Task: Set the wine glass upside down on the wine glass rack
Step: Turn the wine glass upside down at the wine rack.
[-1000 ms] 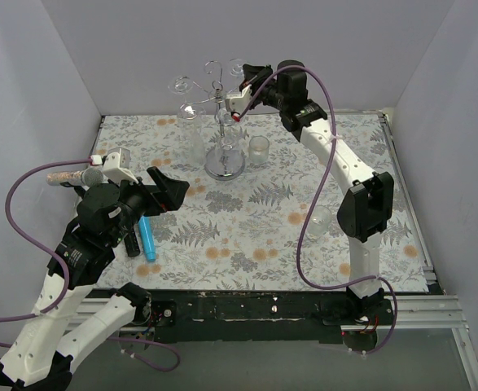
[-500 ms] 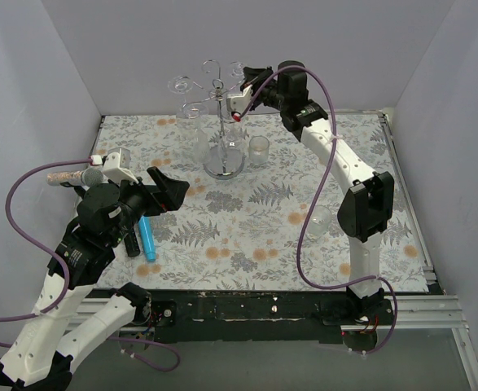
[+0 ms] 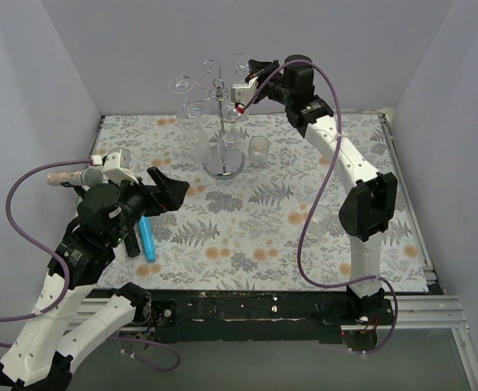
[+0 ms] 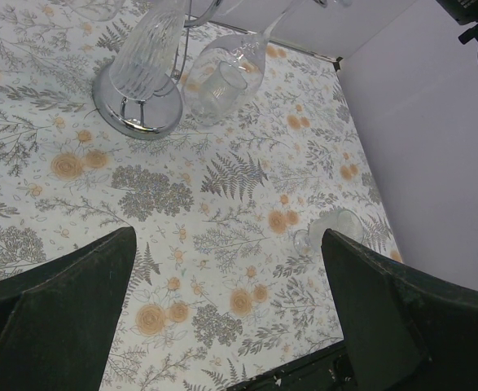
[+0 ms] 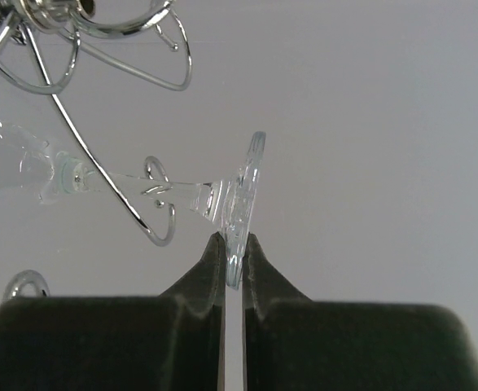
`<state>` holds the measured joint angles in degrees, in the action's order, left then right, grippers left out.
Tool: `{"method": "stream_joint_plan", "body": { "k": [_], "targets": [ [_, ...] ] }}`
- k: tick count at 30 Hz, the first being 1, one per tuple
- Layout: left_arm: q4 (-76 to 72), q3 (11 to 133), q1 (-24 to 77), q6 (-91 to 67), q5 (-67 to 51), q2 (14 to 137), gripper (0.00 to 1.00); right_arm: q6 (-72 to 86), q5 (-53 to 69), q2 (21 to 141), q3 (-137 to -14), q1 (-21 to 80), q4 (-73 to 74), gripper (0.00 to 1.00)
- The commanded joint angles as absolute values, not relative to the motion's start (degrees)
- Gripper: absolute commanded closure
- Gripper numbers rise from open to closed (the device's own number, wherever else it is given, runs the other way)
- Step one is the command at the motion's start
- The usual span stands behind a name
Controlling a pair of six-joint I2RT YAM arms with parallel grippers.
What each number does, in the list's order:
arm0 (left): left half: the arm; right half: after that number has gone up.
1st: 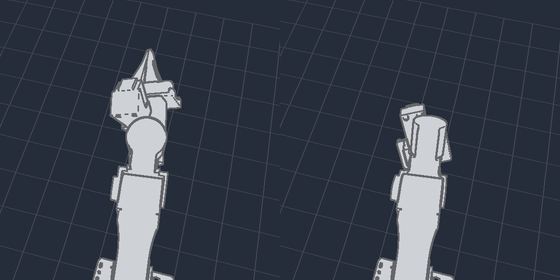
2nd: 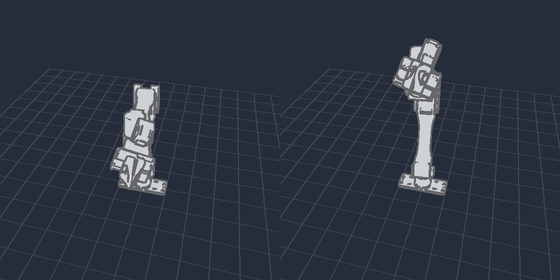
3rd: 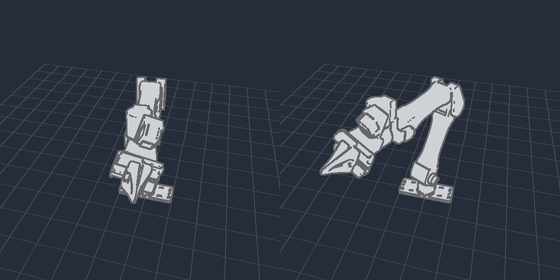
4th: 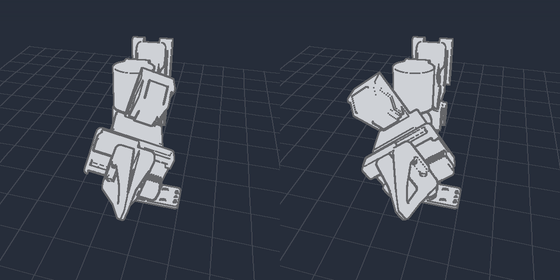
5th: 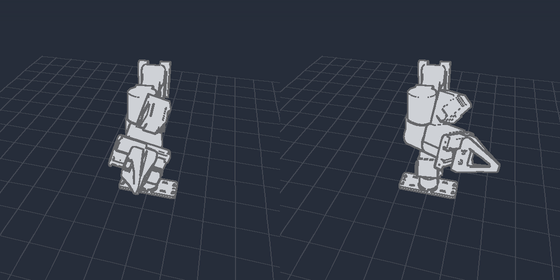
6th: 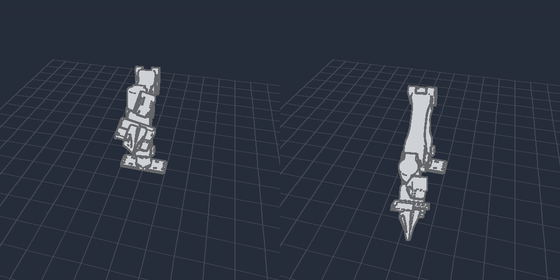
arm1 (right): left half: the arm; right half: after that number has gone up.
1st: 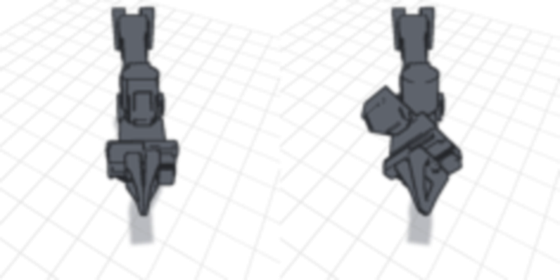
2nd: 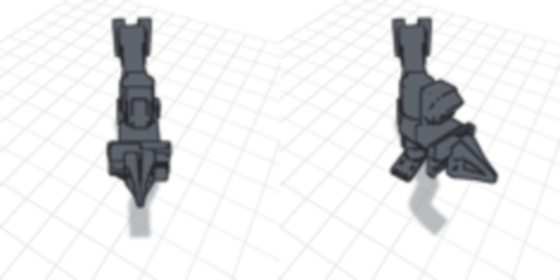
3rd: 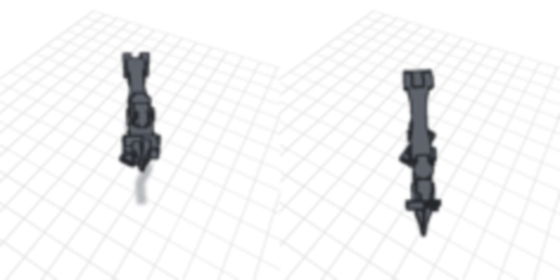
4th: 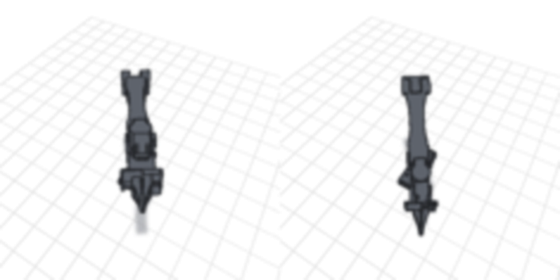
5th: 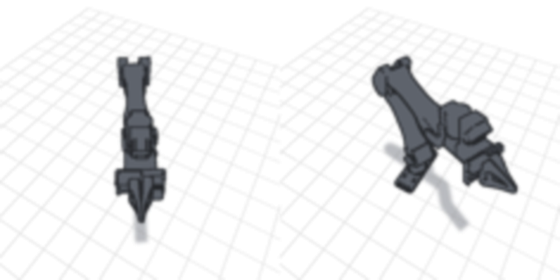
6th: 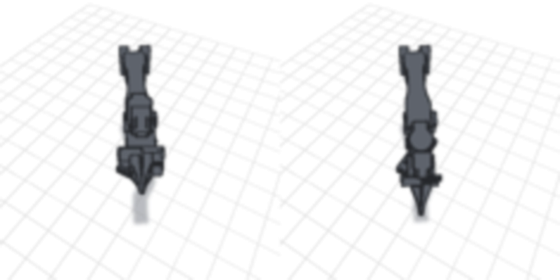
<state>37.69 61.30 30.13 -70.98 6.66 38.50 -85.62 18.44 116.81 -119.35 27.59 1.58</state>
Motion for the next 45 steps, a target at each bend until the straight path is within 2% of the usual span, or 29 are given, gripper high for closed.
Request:
{"method": "stream_joint_plan", "body": {
  "k": [1, 45],
  "targets": [
    [37.0, 60.64, 30.23, -71.19, 6.77, 38.14, 0.02, -84.2, 19.6, 114.96, -124.19, 27.07, -4.48, 0.99],
    [36.39, 60.82, 30.23, -71.02, 6.77, 39.29, 0.02, -83.85, 17.93, 122.87, -130.87, 24.08, -8.52, 0.99]
  ]
}}
